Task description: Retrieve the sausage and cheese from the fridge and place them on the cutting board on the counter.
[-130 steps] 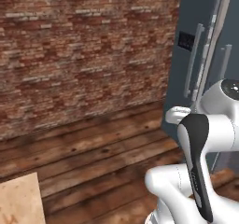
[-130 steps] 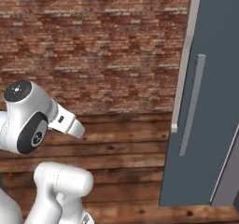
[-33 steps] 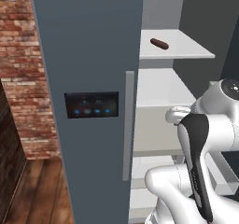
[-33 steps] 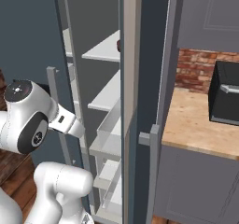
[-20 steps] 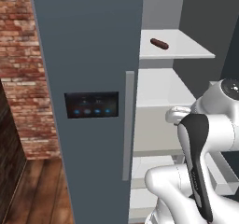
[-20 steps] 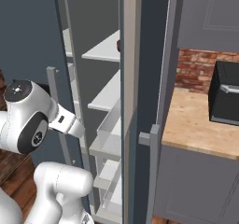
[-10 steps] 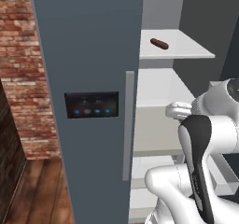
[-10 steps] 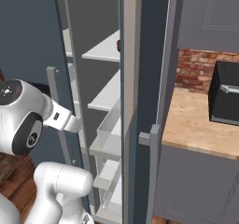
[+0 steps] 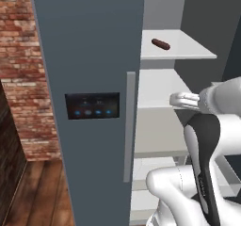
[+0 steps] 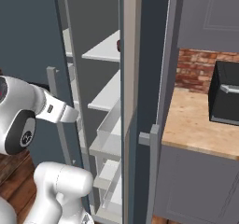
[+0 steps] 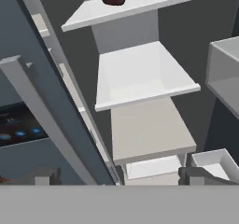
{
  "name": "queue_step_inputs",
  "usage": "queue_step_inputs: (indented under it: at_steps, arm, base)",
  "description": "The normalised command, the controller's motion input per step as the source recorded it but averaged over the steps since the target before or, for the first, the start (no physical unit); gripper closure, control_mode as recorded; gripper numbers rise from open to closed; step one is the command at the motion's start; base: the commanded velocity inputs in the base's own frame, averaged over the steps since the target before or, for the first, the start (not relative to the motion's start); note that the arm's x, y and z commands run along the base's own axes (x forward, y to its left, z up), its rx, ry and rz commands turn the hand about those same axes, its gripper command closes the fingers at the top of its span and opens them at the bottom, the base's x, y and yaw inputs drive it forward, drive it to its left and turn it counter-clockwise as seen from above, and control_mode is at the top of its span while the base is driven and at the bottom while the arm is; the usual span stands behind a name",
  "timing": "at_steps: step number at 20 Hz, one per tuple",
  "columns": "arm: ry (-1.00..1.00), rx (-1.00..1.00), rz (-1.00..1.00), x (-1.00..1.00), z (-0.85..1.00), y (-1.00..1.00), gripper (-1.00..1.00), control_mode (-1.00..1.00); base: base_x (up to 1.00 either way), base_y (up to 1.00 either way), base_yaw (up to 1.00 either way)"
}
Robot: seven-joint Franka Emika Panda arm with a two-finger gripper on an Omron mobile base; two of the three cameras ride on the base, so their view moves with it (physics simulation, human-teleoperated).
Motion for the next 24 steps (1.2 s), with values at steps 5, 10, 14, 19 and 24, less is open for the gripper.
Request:
queue_step_inputs:
  at_steps: [5,10,14,19,24]
  arm:
    - [0.00,0.00,0.06,0.31,0.41,0.00,-1.00,-1.00]
    - [0.00,-0.05,0.08,0.30,0.39,-0.09,-1.00,-1.00]
    - [0.00,-0.11,0.06,0.15,0.35,-0.08,-1.00,-1.00]
    - [0.00,-0.19,0.01,0.01,0.22,-0.01,-1.00,-1.00]
    - [0.00,-0.10,0.01,0.24,0.05,-0.10,-1.00,-1.00]
  base:
    - [0.00,0.00,0.00]
    - [0.00,0.00,0.00]
    - [0.00,0.00,0.00]
    - [0.00,0.00,0.00]
    - [0.00,0.00,0.00]
